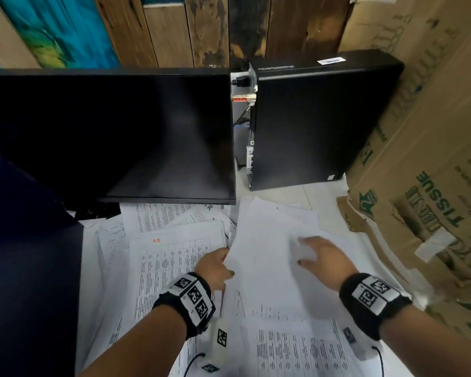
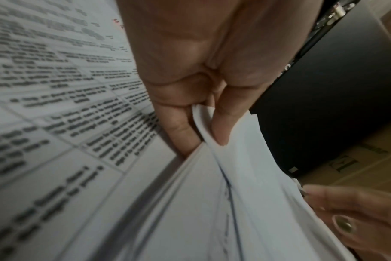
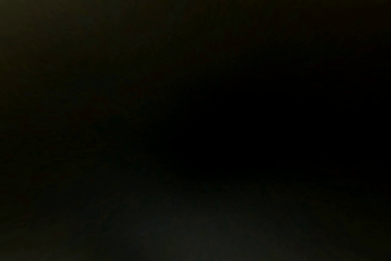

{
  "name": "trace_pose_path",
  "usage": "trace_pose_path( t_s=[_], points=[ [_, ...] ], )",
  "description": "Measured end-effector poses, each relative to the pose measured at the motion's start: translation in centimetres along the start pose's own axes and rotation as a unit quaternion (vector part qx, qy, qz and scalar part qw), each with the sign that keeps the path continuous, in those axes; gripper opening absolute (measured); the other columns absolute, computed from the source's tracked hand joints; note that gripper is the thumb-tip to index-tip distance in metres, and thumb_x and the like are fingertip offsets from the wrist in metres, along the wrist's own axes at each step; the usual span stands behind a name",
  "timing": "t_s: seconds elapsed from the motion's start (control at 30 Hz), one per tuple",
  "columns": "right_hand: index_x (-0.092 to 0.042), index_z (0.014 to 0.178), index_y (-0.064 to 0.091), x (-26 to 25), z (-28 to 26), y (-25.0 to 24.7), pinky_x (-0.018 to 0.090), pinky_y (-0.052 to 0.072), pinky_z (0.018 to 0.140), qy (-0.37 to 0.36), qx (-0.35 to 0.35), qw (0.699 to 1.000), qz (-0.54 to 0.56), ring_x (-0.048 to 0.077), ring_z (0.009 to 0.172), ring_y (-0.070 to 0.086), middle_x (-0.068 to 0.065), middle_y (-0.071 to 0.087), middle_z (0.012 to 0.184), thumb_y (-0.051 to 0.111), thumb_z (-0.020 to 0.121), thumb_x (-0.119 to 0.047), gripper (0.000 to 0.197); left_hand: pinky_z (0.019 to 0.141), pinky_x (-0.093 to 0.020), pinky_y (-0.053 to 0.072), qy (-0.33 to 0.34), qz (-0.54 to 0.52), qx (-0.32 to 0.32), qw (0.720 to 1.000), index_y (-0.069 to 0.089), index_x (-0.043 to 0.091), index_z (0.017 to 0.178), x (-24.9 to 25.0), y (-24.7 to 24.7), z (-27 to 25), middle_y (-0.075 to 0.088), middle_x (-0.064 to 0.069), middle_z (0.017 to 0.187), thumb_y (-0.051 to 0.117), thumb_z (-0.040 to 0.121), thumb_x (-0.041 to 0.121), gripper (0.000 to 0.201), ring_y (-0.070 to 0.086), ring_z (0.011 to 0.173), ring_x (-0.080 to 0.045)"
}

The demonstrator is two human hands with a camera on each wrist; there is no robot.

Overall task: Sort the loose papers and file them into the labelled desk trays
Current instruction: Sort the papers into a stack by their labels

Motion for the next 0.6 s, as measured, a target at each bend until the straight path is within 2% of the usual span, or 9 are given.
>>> trace_pose_path(
  t_s=[0.07, 0.13, 0.23, 0.3, 0.37, 0.43, 0.5, 0.57, 0.6],
  points=[
    [-0.025, 0.149, 0.02, 1.6, 1.3, -0.9, 0.039, 0.03, 0.111, 0.074, 0.006, 0.997, -0.036, 0.022, 0.136, 0.033, 0.0, 0.032, 0.15, 0.065, 0.082, -0.042, 0.082, 0.074, -0.043, 0.058, 0.009, 0.021, 0.002, 1.0, 0.055, 0.017, 0.122, -0.1, -0.1, -0.1, 0.063, -0.001, 0.107, 0.057, 0.084, -0.005, 0.044, 0.063, 0.092, -0.024],
    [-0.027, 0.151, 0.005, 2.5, 2.0, -0.7, 0.044, 0.028, 0.111, 0.098, -0.02, 0.993, -0.065, 0.024, 0.138, 0.029, 0.002, 0.027, 0.153, 0.069, 0.077, -0.046, 0.1, 0.076, -0.044, 0.058, 0.014, 0.021, -0.001, 1.0, 0.055, 0.019, 0.124, -0.3, -0.1, -0.1, 0.064, -0.002, 0.111, 0.057, 0.084, -0.005, 0.047, 0.064, 0.096, -0.026],
    [-0.029, 0.15, -0.007, 3.4, 2.6, -0.3, 0.052, 0.016, 0.115, 0.101, -0.033, 0.99, -0.094, 0.023, 0.145, 0.013, 0.001, 0.012, 0.158, 0.073, 0.068, -0.054, 0.117, 0.074, -0.039, 0.058, 0.019, 0.017, -0.022, 0.999, 0.054, 0.022, 0.126, -0.4, 0.0, -0.2, 0.064, -0.005, 0.116, 0.058, 0.083, -0.006, 0.052, 0.064, 0.1, -0.025],
    [-0.029, 0.149, -0.011, 3.6, 2.9, -0.2, 0.057, 0.011, 0.114, 0.106, -0.057, 0.987, -0.108, 0.024, 0.145, 0.012, 0.001, 0.01, 0.158, 0.074, 0.064, -0.058, 0.124, 0.07, -0.033, 0.058, 0.016, 0.0, -0.036, 0.999, 0.052, 0.021, 0.128, -0.4, 0.0, -0.3, 0.063, -0.005, 0.117, 0.059, 0.082, -0.006, 0.053, 0.063, 0.099, -0.022],
    [-0.03, 0.149, -0.008, 3.5, 3.1, -0.3, 0.059, 0.009, 0.112, 0.113, -0.065, 0.983, -0.131, 0.028, 0.141, 0.022, 0.004, 0.022, 0.152, 0.076, 0.061, -0.058, 0.125, 0.068, -0.027, 0.058, 0.017, -0.012, -0.038, 0.999, 0.052, 0.02, 0.127, -0.3, 0.0, -0.3, 0.064, -0.001, 0.114, 0.063, 0.083, 0.003, 0.048, 0.063, 0.096, -0.018],
    [-0.03, 0.15, 0.002, 3.4, 3.1, -0.4, 0.056, 0.013, 0.112, 0.12, -0.046, 0.982, -0.142, 0.026, 0.136, 0.029, 0.004, 0.032, 0.143, 0.076, 0.062, -0.055, 0.118, 0.071, -0.029, 0.058, 0.02, -0.03, -0.027, 0.999, 0.054, 0.019, 0.124, -0.2, 0.0, -0.3, 0.065, 0.004, 0.109, 0.066, 0.085, 0.019, 0.04, 0.064, 0.094, -0.014],
    [-0.028, 0.145, 0.026, 3.9, 3.3, -0.9, 0.047, 0.028, 0.108, 0.132, -0.004, 0.985, -0.116, 0.024, 0.128, 0.038, 0.003, 0.042, 0.134, 0.075, 0.07, -0.046, 0.091, 0.07, -0.029, 0.057, 0.021, -0.044, -0.022, 0.999, 0.054, 0.025, 0.118, -0.2, 0.0, -0.2, 0.065, 0.01, 0.105, 0.069, 0.083, 0.03, 0.039, 0.064, 0.093, -0.011],
    [-0.024, 0.131, 0.049, 4.2, 3.3, -2.0, 0.042, 0.038, 0.099, 0.134, 0.021, 0.987, -0.091, 0.025, 0.116, 0.049, 0.005, 0.05, 0.123, 0.067, 0.082, -0.035, 0.054, 0.066, -0.024, 0.053, 0.025, -0.033, -0.028, 0.999, 0.049, 0.03, 0.117, -0.3, 0.1, -0.2, 0.062, 0.013, 0.107, 0.075, 0.077, 0.025, 0.049, 0.062, 0.094, -0.01],
    [-0.02, 0.126, 0.054, 4.3, 3.2, -2.5, 0.04, 0.04, 0.097, 0.137, 0.017, 0.987, -0.078, 0.027, 0.113, 0.052, 0.007, 0.052, 0.122, 0.064, 0.086, -0.032, 0.042, 0.069, -0.025, 0.052, 0.028, -0.019, -0.029, 0.999, 0.046, 0.029, 0.122, -0.5, 0.1, 0.0, 0.061, 0.011, 0.111, 0.079, 0.073, 0.019, 0.059, 0.062, 0.097, -0.012]
  ],
)
Point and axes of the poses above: each hand's wrist, its own z-axis towards the middle knuckle, its own y-axis out of the palm, x = y × z, the point moved 5 cm from there along z, towards the middle knuckle
